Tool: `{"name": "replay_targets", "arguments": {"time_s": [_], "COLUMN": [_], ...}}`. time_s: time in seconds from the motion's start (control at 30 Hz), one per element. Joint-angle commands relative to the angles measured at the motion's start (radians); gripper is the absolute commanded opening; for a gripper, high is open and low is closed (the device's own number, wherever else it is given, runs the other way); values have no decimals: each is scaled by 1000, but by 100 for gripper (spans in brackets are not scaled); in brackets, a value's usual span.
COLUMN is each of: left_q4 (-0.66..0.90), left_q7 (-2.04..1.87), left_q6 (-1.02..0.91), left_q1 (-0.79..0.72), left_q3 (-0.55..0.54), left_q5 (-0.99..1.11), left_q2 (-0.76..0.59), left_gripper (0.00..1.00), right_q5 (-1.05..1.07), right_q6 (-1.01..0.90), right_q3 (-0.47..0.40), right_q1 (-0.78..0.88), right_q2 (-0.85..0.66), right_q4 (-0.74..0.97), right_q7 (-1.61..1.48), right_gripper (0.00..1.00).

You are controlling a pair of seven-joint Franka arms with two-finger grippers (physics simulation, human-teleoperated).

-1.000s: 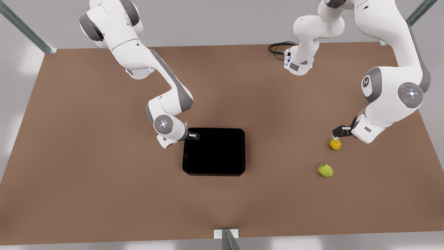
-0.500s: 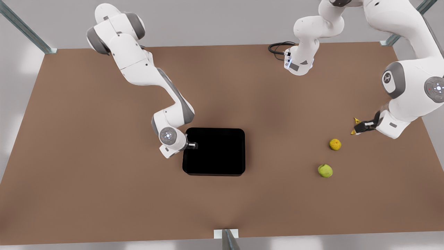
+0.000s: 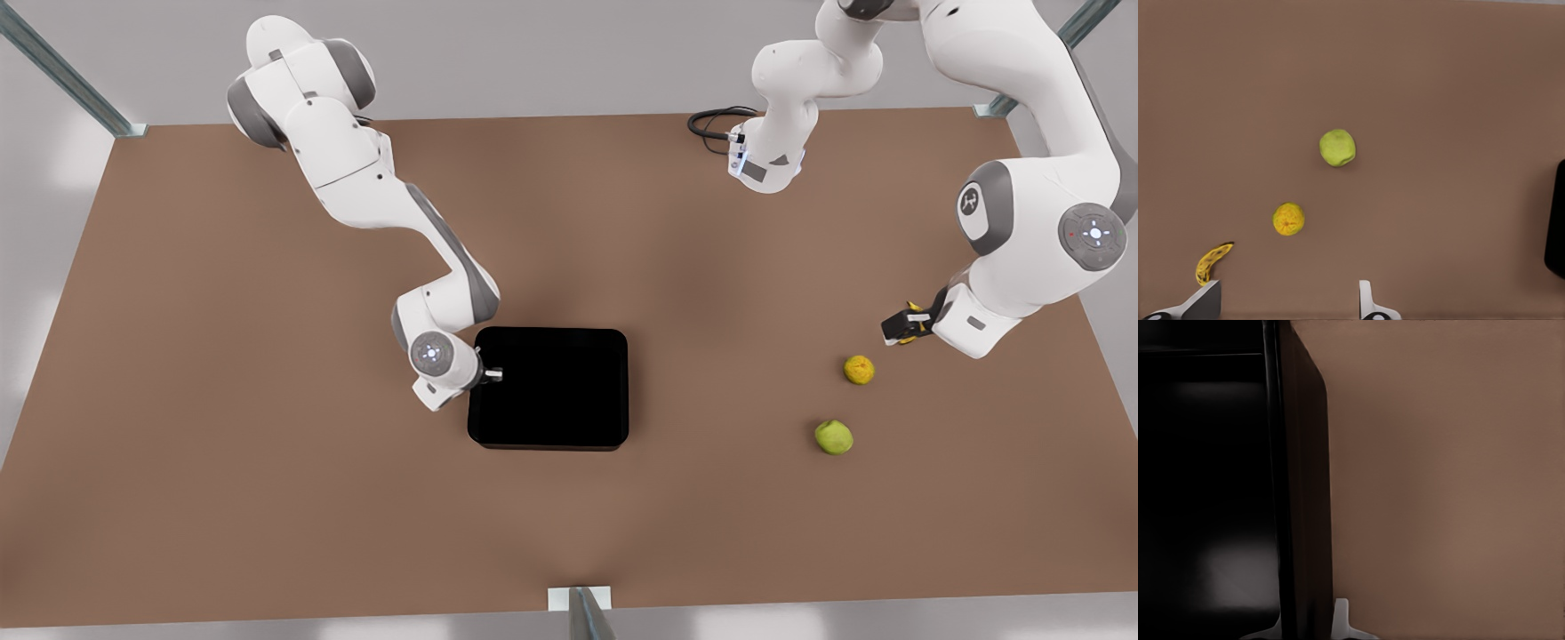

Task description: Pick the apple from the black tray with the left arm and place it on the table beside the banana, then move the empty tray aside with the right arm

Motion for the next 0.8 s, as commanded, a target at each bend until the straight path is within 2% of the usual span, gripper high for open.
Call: {"name": "replay_targets", "arguments": {"time_s": [0.0,0.47,0.67,0.77], "left_q4": [0,-21,-12,-12], "left_q7": [13,22,12,12], "left_q6": [-6,0,-8,-6], "left_q1": [1,25,21,21], "left_q3": [1,-1,-9,-9], "left_q5": [0,-2,0,-2], "left_q2": [-1,-16,-10,-8], "left_gripper": [100,100,100,100], "right_q5": [11,9,11,11], "right_q6": [-3,-85,-241,-358], "right_q3": [0,-5,-17,-63], "right_q1": [-1,-3,-16,-23], "right_q2": [-1,-26,-70,-107], "right_q4": [2,42,105,129], "right_q7": [-60,-73,-109,-197], "right_gripper": [34,17,15,14]}}
